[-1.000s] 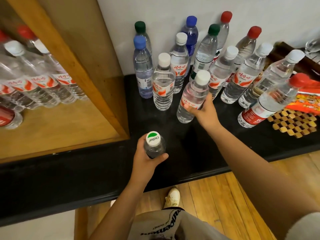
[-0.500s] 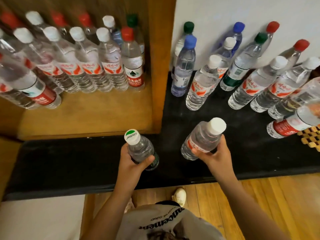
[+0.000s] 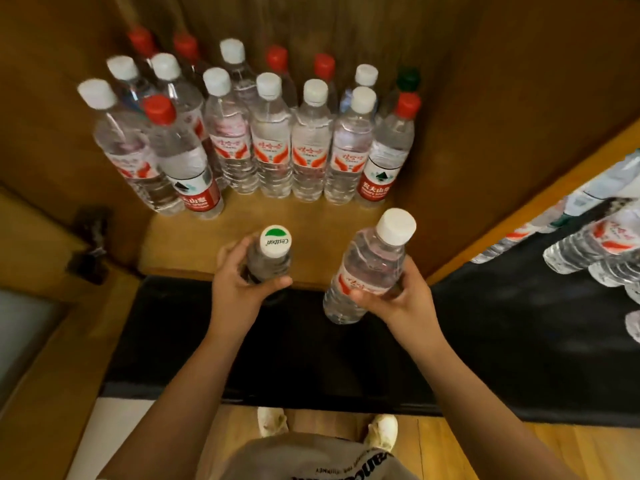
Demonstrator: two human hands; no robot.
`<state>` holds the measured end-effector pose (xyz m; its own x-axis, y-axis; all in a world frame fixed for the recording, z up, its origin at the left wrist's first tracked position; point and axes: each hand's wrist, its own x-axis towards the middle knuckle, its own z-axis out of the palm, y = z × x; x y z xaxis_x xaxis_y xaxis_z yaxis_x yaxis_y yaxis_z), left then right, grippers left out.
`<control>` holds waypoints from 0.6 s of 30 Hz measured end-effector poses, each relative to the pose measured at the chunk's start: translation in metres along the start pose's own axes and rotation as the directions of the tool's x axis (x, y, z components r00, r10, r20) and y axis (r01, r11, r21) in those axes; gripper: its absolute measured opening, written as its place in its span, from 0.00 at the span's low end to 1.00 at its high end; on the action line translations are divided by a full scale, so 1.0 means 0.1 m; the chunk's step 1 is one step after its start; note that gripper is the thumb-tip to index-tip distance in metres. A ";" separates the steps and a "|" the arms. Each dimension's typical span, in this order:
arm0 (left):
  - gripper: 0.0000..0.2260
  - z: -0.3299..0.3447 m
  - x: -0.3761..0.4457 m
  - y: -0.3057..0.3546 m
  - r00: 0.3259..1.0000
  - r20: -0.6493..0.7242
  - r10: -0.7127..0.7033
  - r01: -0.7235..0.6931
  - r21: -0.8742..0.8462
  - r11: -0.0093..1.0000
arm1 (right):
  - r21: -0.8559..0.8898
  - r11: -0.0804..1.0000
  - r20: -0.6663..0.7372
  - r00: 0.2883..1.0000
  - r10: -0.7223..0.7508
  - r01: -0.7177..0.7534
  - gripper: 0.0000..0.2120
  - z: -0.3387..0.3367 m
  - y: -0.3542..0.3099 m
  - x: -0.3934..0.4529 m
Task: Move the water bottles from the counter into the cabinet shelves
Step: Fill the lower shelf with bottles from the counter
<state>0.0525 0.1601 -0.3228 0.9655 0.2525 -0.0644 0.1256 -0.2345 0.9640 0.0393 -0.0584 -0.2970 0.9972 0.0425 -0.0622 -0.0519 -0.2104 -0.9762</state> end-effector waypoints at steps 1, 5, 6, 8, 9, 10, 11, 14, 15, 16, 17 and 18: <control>0.32 -0.07 0.10 -0.02 1.000 -0.019 0.010 -0.010 -0.002 1.000 | 0.017 1.000 -0.009 1.000 0.000 0.000 0.32 0.11 -0.03 0.08; 0.33 -0.27 0.40 -0.09 0.999 -0.046 0.017 -0.019 -0.046 0.999 | 0.042 0.999 -0.048 0.999 0.001 0.001 0.30 0.51 -0.08 0.38; 0.34 -0.31 0.47 -0.11 0.999 -0.041 0.010 -0.013 -0.071 0.997 | 0.049 0.999 -0.057 0.998 0.004 -0.001 0.31 0.60 -0.08 0.45; 0.34 -0.34 0.58 -0.15 1.000 -0.021 -0.008 0.006 -0.126 0.992 | 0.055 0.998 -0.072 0.997 0.005 -0.001 0.31 0.75 -0.06 0.56; 0.34 -0.35 0.62 -0.17 1.000 -0.011 -0.009 0.007 -0.148 0.989 | 0.055 0.998 -0.078 0.997 0.005 -0.001 0.31 0.80 -0.04 0.61; 0.34 -0.35 0.65 -0.19 1.000 -0.001 -0.006 0.005 -0.164 0.986 | 0.057 0.998 -0.080 0.997 0.008 -0.003 0.31 0.83 -0.03 0.65; 0.34 -0.34 0.68 -0.22 1.000 0.008 -0.006 0.007 -0.179 0.984 | 0.062 0.998 -0.077 0.997 0.014 -0.009 0.31 0.85 -0.02 0.69; 0.33 -0.34 0.76 -0.26 0.999 0.028 -0.018 0.024 -0.223 0.975 | 0.069 0.997 -0.055 0.998 0.042 -0.038 0.32 0.85 0.00 0.81; 0.33 -0.35 0.80 -0.27 0.999 0.041 -0.020 0.029 -0.230 0.973 | 0.068 0.996 -0.045 0.998 0.053 -0.050 0.32 0.85 -0.01 0.84; 0.33 -0.35 0.84 -0.27 0.998 0.057 -0.022 0.035 -0.228 0.973 | 0.073 0.995 -0.038 0.997 0.064 -0.061 0.33 0.86 -0.02 0.88; 0.34 -0.35 0.88 -0.26 0.997 0.068 -0.021 0.035 -0.219 0.975 | 0.080 0.995 -0.035 0.997 0.070 -0.067 0.33 0.88 -0.03 0.92; 0.34 -0.34 0.93 -0.25 0.997 0.074 -0.013 0.029 -0.210 0.977 | 0.087 0.994 -0.031 0.997 0.069 -0.066 0.34 0.91 -0.05 0.97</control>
<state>0.1310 0.2218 -0.3443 0.9780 0.1853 -0.0961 0.1025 -0.0251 0.9944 0.1317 0.0360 -0.3170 0.9924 -0.0029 -0.1233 -0.1226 -0.1267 -0.9843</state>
